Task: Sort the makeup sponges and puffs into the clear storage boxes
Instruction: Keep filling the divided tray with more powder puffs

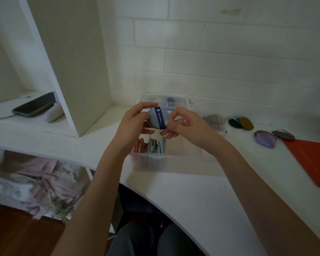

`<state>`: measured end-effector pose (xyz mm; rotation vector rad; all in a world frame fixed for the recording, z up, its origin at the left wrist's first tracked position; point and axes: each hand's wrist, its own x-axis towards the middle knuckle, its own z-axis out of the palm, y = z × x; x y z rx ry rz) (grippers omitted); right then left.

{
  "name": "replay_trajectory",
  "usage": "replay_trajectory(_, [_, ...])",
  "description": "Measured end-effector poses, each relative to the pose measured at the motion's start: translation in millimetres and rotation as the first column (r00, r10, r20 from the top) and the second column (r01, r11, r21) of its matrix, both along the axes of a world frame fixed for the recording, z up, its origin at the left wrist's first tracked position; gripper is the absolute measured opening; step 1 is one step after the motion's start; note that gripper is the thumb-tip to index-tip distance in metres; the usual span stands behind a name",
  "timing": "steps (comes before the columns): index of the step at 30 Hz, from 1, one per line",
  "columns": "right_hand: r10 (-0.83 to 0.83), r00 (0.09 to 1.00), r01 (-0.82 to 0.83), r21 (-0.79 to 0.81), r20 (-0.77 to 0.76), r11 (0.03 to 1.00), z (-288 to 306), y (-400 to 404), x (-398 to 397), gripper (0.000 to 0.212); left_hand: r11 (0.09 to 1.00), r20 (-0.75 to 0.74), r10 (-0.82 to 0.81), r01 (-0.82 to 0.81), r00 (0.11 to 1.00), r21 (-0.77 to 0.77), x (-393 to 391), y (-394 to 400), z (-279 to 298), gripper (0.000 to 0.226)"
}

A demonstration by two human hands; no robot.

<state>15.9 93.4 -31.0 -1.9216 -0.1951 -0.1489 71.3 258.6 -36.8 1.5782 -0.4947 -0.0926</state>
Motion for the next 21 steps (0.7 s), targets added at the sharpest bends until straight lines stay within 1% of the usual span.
replay_trajectory(2, [-0.07,0.997,0.07,0.041,0.01,0.997,0.0,0.7,0.8,0.016,1.0,0.015,-0.009,0.009,1.0,-0.007,-1.1,1.1,-0.1,0.038])
replay_trajectory(4, [-0.135,0.991,0.134,0.015,0.025,0.991,-2.0,1.6,1.7,0.022,1.0,0.035,-0.024,0.025,0.999,-0.006,-2.9,1.4,0.6,0.037])
replay_trajectory(7, [-0.187,0.981,0.187,0.004,0.051,0.982,-3.8,1.7,2.4,0.028,0.999,0.034,-0.026,0.027,0.999,-0.034,-4.3,1.6,1.7,0.034])
replay_trajectory(9, [-0.22,0.973,0.22,0.021,0.07,0.975,-3.5,-1.0,2.9,0.025,0.998,0.031,-0.027,0.028,0.999,-0.051,-5.1,1.9,1.8,0.031])
replay_trajectory(12, [-0.276,0.958,0.275,0.021,0.083,0.961,-3.2,-5.6,4.6,0.015,0.999,0.031,-0.018,0.019,0.999,-0.035,-4.9,2.2,0.8,0.022])
replay_trajectory(17, [-0.26,0.963,0.261,-0.001,0.068,0.965,-4.1,-5.1,5.4,0.009,1.0,0.035,-0.013,0.014,0.999,-0.014,-4.8,1.8,-0.2,0.015])
replay_trajectory(21, [-0.257,0.964,0.258,-0.002,0.071,0.966,-4.5,-5.3,6.3,0.016,1.0,0.028,0.0,0.0,1.0,-0.012,-4.6,2.2,-0.4,0.014])
